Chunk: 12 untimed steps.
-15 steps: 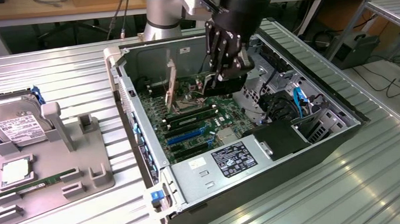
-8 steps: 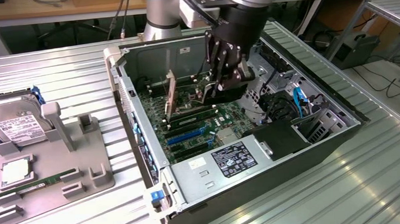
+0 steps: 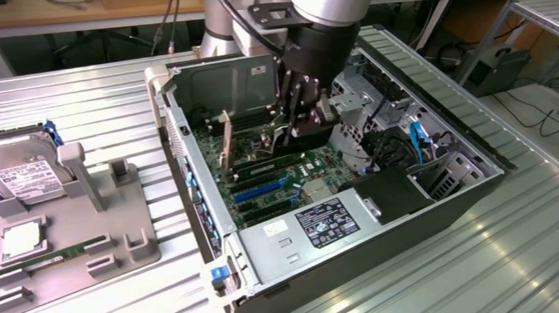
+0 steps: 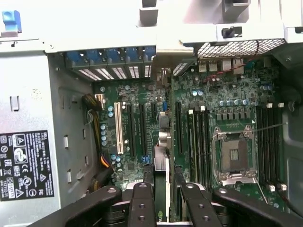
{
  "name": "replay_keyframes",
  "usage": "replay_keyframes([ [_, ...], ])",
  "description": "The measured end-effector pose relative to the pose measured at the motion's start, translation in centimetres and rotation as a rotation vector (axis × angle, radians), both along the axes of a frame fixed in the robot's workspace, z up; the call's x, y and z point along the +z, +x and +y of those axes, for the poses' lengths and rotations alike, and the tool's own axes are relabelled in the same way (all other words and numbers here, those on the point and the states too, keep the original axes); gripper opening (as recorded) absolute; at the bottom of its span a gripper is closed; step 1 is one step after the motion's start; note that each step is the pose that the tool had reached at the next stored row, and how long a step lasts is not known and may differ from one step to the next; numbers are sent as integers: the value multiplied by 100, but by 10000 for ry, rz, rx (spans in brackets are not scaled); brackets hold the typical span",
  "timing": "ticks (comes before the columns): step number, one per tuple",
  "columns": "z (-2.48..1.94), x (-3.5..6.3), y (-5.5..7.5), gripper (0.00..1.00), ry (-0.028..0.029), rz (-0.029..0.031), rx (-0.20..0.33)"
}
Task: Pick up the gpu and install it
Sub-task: 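Insert the gpu into the slot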
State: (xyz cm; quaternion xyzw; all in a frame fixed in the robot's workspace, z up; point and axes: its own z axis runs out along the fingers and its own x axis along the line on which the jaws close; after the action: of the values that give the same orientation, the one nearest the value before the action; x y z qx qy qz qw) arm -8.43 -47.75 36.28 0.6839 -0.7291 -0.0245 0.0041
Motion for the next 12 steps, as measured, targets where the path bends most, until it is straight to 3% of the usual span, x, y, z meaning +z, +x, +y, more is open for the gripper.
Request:
replay_keyframes([
  [4,30,-56,-56,26,0,-97,15],
  [12,85,-203,-142,26,-1,-130,34],
])
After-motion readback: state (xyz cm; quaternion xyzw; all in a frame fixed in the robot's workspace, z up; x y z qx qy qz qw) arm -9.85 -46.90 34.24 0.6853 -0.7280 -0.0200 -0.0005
